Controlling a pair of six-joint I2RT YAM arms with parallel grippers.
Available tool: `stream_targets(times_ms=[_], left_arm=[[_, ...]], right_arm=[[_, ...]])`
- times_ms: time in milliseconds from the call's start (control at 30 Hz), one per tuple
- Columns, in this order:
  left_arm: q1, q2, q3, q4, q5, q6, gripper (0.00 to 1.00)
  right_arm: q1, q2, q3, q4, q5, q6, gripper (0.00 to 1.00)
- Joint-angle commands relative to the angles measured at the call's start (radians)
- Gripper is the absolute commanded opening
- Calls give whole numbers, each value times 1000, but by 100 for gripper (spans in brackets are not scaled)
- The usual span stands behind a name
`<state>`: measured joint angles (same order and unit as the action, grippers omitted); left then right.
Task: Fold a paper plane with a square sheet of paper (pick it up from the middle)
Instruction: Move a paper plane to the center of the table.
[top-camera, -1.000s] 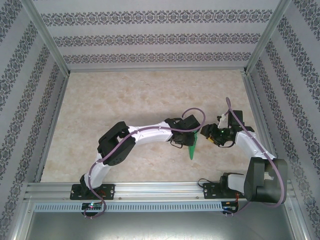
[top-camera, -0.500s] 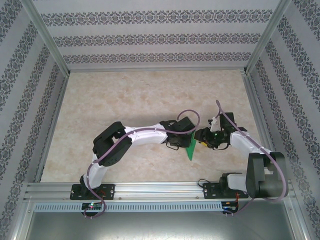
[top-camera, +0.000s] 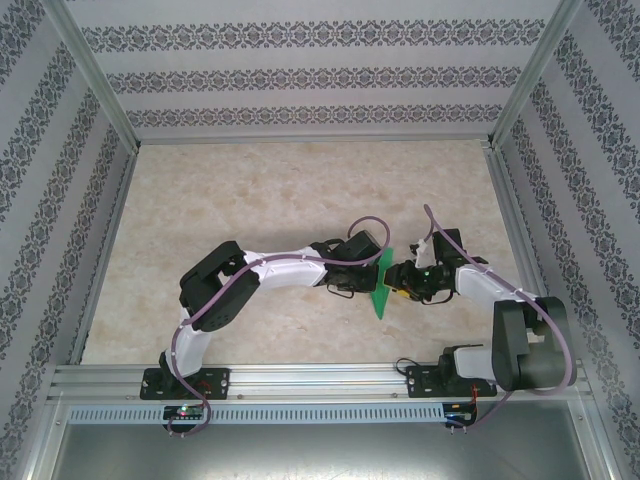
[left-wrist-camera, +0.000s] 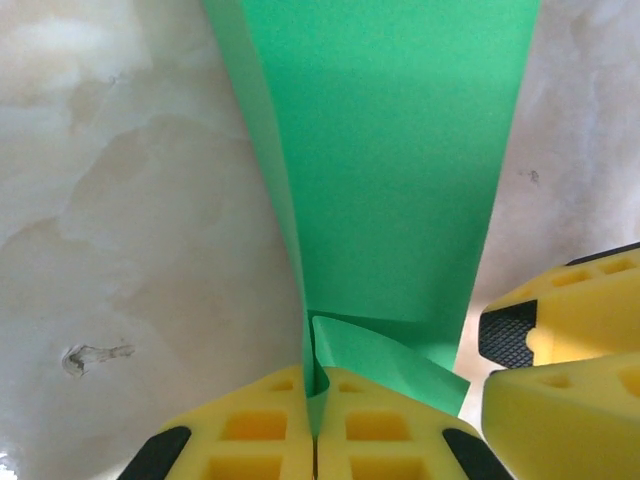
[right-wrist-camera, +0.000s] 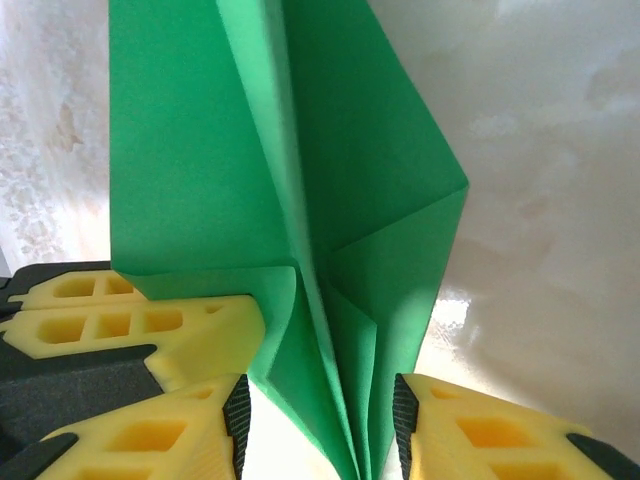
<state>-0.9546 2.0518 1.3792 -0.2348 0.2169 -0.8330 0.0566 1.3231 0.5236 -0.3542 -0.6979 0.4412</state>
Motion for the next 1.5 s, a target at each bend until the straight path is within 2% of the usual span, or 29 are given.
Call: stream_targets(times_ms=[0, 267, 767, 1133, 1467], left_arm=[[14, -54, -24, 49, 16, -24, 8], [21, -63, -34, 55, 22, -27, 8], [33, -70, -63, 77, 34, -37, 8], [39, -85, -91, 97, 43, -46, 8], [63, -138, -169, 169, 62, -75, 12]], right_arm=[[17, 29, -8, 12, -16, -16, 44], [54, 68, 1, 59, -37, -5, 43], [118, 115, 9, 119, -43, 28, 33], [223, 139, 59, 61, 109, 11, 21], [315, 138, 132, -36, 296, -9, 3]])
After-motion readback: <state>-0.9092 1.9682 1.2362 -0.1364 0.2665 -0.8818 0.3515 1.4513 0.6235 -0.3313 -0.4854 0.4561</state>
